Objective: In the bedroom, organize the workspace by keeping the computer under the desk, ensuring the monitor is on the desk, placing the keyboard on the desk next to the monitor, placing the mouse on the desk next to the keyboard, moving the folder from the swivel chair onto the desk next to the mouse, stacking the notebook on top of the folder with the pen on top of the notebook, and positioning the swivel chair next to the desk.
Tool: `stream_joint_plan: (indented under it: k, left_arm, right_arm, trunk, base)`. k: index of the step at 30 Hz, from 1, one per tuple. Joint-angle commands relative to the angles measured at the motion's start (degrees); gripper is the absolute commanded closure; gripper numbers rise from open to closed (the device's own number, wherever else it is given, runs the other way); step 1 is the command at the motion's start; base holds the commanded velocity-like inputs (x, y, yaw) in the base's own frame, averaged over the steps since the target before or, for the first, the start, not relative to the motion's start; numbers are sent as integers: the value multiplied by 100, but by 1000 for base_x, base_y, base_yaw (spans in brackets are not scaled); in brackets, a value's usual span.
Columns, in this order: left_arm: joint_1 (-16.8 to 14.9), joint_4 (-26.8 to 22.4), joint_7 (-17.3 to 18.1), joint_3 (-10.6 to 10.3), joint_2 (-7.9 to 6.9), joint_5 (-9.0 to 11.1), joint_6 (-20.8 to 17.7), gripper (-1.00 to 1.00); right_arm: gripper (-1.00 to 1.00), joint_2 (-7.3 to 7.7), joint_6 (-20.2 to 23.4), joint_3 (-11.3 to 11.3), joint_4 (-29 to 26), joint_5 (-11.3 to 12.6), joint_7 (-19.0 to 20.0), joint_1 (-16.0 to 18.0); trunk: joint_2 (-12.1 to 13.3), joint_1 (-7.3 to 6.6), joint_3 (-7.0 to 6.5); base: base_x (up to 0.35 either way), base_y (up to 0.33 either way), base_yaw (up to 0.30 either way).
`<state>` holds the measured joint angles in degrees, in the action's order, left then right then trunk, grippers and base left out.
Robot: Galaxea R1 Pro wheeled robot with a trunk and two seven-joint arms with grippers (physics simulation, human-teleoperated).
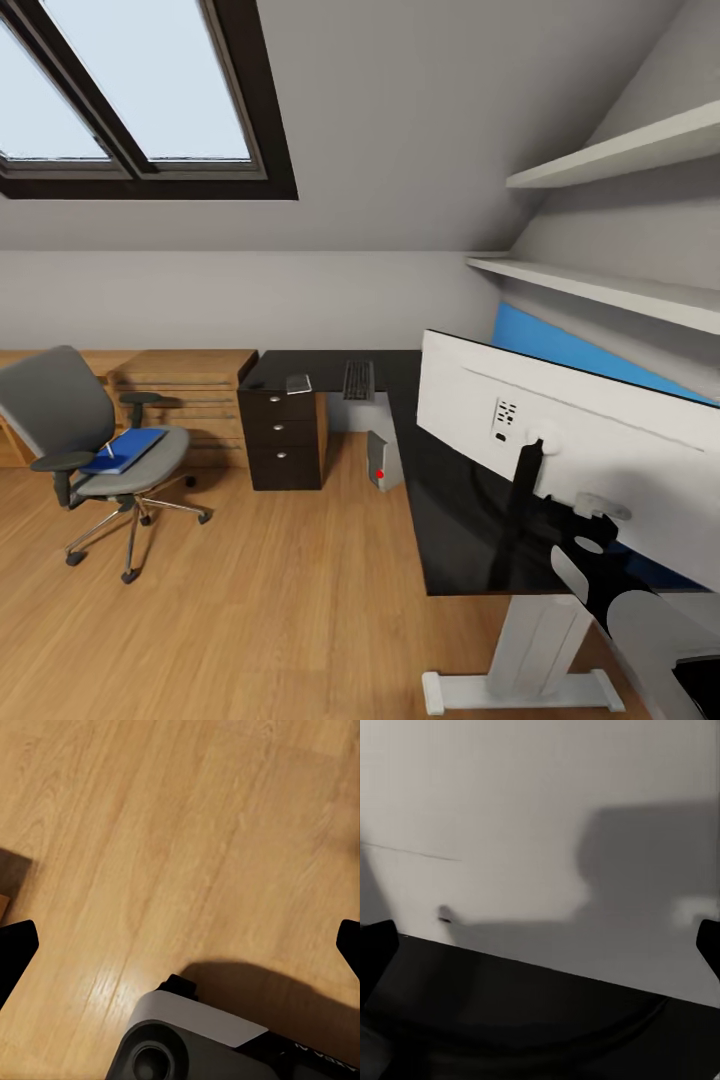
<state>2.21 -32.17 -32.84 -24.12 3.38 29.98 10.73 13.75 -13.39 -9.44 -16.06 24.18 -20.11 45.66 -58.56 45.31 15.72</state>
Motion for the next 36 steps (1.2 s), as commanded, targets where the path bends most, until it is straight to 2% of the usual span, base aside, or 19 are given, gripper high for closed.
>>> stream_joint_plan:
  k: [1,12,21,36]
  left_arm:
    - [-1,-8,-30,-33,-5,61,35,-100]
    - [-1,-8,-30,-39,-4,61,35,-100]
    - [-1,-8,-30,-38,-4,61,35,-100]
    - [-1,-8,-30,-37,-4,61,33,-100]
  right_arm:
    - [-100,5,-24,-40,3,61,-28,4]
    - [-100,5,-24,-40,14,61,-28,4]
    - [-100,5,-24,-40,14,61,-28,4]
    - [-100,5,-25,-40,15,61,-28,4]
  trunk:
    - [-4,1,6]
    - [-4,1,6]
    - [-4,1,6]
    - [-4,1,6]
  base:
    - [0,-62,0]
    - [0,-97,0]
    - [10,-300,0]
    - [106,-319,0]
